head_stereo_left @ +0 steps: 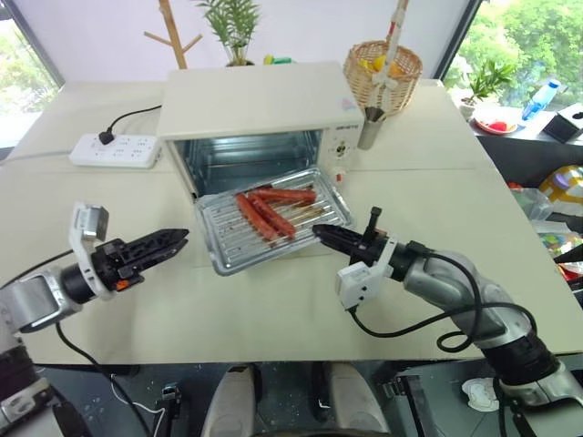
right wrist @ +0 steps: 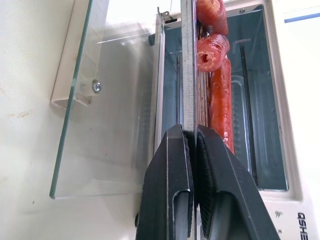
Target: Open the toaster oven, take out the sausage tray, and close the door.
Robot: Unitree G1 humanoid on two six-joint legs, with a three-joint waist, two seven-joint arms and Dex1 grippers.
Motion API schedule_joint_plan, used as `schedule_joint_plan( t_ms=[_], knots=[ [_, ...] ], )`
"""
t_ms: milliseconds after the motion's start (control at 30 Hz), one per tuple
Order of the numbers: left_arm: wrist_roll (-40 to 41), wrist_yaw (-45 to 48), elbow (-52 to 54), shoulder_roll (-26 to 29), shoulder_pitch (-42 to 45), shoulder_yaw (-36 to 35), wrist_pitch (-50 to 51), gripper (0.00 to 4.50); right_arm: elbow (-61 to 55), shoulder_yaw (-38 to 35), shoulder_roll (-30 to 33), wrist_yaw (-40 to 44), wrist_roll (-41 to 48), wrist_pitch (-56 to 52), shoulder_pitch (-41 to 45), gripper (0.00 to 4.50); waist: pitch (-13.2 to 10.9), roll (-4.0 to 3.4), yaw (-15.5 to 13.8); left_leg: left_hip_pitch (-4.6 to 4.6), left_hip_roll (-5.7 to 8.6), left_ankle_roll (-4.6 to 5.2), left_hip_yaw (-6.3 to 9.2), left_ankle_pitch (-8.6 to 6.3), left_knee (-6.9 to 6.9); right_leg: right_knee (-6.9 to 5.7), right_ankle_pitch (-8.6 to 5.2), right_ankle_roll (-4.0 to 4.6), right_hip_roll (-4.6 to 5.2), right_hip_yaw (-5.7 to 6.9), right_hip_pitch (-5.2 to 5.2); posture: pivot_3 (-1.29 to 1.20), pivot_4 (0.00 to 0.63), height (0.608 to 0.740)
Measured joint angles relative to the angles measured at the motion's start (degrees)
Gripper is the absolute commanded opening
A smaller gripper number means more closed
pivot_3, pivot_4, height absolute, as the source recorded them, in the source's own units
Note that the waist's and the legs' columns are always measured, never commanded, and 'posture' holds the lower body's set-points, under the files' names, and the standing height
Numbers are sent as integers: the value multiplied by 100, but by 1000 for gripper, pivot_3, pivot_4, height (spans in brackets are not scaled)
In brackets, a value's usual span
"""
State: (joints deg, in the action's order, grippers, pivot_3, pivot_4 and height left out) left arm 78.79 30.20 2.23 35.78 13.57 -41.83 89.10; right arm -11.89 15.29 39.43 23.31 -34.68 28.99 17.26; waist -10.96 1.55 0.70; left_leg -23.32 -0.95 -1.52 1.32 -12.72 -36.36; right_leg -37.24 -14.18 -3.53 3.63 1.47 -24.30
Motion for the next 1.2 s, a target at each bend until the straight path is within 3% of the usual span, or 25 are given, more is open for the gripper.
schedule_joint_plan(
  t_ms=[133,300,500,633,833,1200],
  knots=[
    [1213,-1061,-47,-82,-287,172,-274,4480,0,3,-7,26,1,122,-6,0,0,0,6,6,-5,0,4,0,3,-2,0,1,3,-11,1,0,150,740],
    [2796,-2197,-89,41,-638,1012,-1181,4480,-1,42,-18,125,3,256,-17,0,1,0,-16,6,-2,-5,7,2,2,-1,0,3,14,-12,6,0,150,740],
    [3276,-2674,13,-57,-670,1607,-1871,4480,-2,42,-88,189,2,252,-15,0,1,0,-24,7,8,-7,3,4,2,0,-9,18,7,-10,9,0,150,740],
    [3292,-2843,11,-185,-667,1780,-2094,3206,-2,42,-127,211,2,233,-11,0,1,0,-10,9,7,-7,-7,4,2,0,-3,7,0,-10,10,0,150,740],
    [3309,-2982,7,-349,-642,1855,-2191,82,-2,43,-167,276,-17,229,5,0,1,0,-16,9,8,-7,-16,4,2,0,-2,5,0,-2,11,0,150,740],
    [3325,-3041,-269,-494,-582,1820,-2112,32,-11,39,-166,348,-63,268,40,0,1,0,-15,11,8,-7,-17,4,2,1,-2,5,-1,-1,14,0,150,740]
  ],
)
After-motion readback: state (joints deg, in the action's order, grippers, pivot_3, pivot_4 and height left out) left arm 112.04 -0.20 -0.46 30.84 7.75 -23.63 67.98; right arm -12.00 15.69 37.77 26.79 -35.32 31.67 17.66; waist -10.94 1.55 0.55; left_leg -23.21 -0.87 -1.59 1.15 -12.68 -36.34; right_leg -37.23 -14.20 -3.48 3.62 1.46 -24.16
